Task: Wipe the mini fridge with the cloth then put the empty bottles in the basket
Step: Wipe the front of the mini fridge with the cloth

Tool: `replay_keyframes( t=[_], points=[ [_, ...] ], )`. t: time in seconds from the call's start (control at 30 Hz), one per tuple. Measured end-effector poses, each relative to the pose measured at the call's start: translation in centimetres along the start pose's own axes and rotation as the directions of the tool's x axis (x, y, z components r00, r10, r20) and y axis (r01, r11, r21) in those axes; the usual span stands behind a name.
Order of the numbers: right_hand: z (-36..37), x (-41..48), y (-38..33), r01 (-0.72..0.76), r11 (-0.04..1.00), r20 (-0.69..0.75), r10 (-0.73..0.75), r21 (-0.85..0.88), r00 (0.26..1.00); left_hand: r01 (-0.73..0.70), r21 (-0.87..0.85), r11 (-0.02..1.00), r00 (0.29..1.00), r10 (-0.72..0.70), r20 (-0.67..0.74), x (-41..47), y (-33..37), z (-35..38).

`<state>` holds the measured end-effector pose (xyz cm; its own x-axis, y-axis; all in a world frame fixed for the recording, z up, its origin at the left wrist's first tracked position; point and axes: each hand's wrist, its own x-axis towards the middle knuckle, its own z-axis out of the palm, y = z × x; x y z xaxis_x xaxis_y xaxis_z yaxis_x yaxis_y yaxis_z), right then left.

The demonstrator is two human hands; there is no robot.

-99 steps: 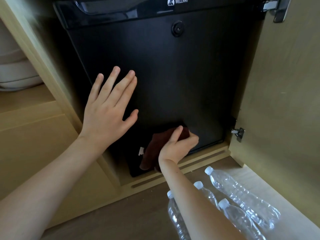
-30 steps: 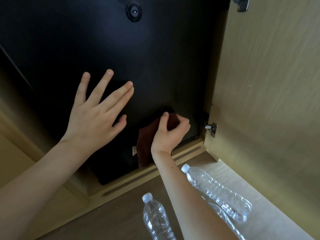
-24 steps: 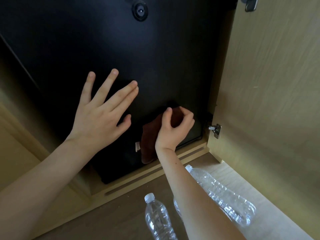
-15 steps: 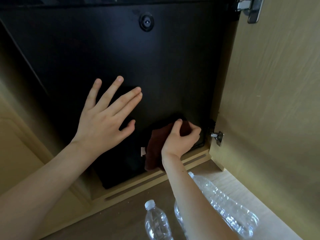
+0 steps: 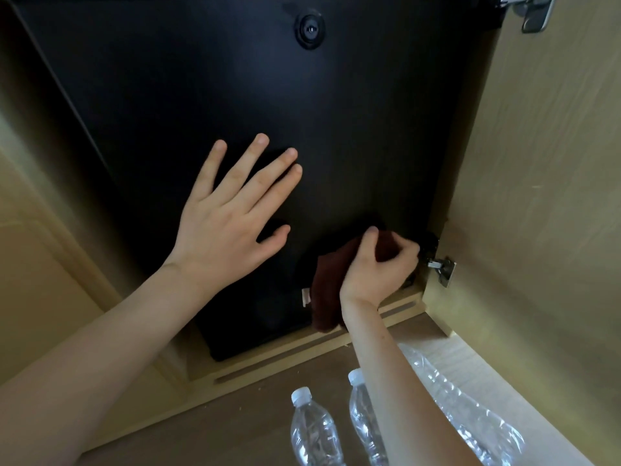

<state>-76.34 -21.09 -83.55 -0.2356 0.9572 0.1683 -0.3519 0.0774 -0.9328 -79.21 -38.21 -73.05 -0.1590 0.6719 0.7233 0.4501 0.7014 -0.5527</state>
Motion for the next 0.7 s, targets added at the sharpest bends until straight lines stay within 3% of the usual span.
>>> replay_keyframes(
  t=[0.07, 0.17, 0.23, 0.27, 0.33, 0.4, 0.47, 0.6, 0.7],
  points=[
    [0.9, 0.0, -1.6, 0.181, 0.983, 0.089, -0.184, 0.040, 0.979, 0.008, 0.015, 1.000, 1.000, -0.009, 0.006, 0.3, 0.1, 0.2],
    [1.2, 0.0, -1.5, 0.233, 0.971, 0.067, -0.236, 0.046, 0.969, 0.029, 0.052, 0.998, 1.000, -0.030, 0.007, 0.4, 0.7, 0.6],
    [0.6, 0.0, 0.5, 0.122, 0.993, -0.041, -0.121, 0.004, 0.992, 0.035, 0.064, 0.997, 0.999, -0.036, 0.003, 0.5, 1.2, 0.8],
    [0.1, 0.0, 1.6, -0.005, 1.000, -0.097, 0.004, -0.013, 0.995, 0.039, 0.071, 0.997, 0.999, -0.039, 0.005, 0.6, 1.3, 0.9],
    [-0.6, 0.3, 3.4, -0.274, 0.961, -0.173, 0.266, -0.026, 0.948, 0.034, 0.085, 0.996, 0.999, -0.037, 0.022, 0.8, 1.8, 1.0],
    [-0.8, 0.6, 3.6, -0.374, 0.926, -0.183, 0.361, -0.041, 0.914, 0.015, 0.090, 0.996, 0.998, -0.019, 0.052, 1.1, 2.6, 1.2],
    [-0.3, 0.7, 2.5, -0.291, 0.956, -0.160, 0.282, -0.032, 0.946, 0.014, 0.092, 0.996, 0.997, -0.021, 0.074, 1.4, 3.4, 1.5],
    [1.5, 0.6, -0.7, 0.060, 0.998, -0.052, -0.059, 0.026, 0.997, 0.034, 0.100, 0.994, 0.996, -0.042, 0.082, 1.7, 4.2, 2.2],
    [1.4, 0.6, 0.1, 0.120, 0.992, -0.067, -0.118, 0.030, 0.991, 0.032, 0.105, 0.994, 0.997, -0.039, 0.070, 1.5, 4.2, 2.5]
  ],
)
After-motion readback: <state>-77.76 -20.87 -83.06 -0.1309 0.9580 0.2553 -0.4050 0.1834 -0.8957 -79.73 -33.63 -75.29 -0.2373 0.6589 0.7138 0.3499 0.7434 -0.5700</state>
